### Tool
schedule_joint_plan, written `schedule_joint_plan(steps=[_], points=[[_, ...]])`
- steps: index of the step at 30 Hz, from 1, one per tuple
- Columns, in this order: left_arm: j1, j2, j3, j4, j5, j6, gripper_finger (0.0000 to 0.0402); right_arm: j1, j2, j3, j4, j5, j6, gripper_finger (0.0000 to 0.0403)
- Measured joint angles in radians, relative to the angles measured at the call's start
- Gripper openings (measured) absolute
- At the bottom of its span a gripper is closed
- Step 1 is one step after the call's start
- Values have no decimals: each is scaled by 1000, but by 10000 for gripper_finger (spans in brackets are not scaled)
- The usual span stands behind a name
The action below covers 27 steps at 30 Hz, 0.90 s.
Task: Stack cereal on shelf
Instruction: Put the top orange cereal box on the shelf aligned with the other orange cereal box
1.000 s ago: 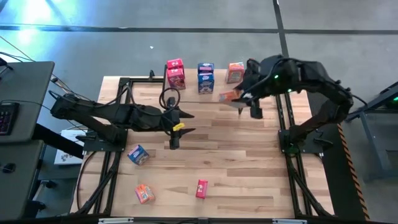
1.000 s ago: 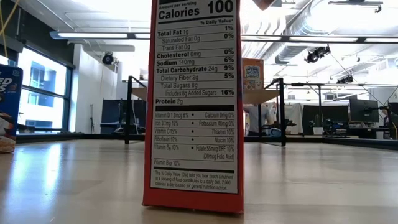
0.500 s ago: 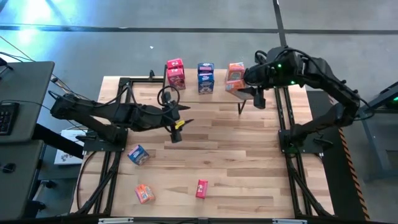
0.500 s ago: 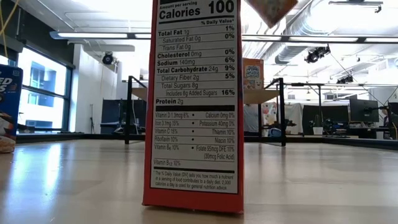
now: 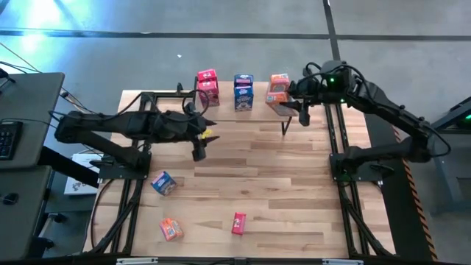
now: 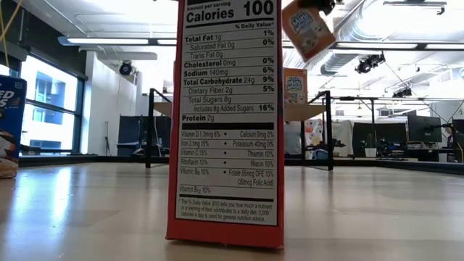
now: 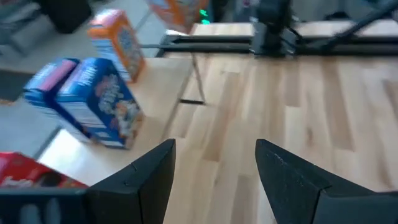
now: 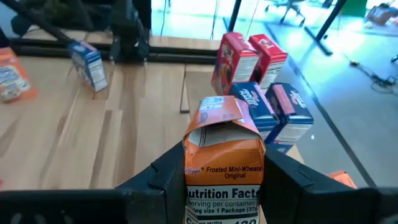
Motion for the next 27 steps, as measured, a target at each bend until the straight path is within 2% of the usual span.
schedule_joint_plan(steps=[6,18,27], points=[[24,-41,-16,10,129,41,212,-77,-65,-181,191,-95,1,149],[82,-250,-273,222,252,49,212,-235,-116,-430,517,-396,9,149],[122,-337,-377,289,260,74,212,-368,-114,-572,779,-653,9,149]])
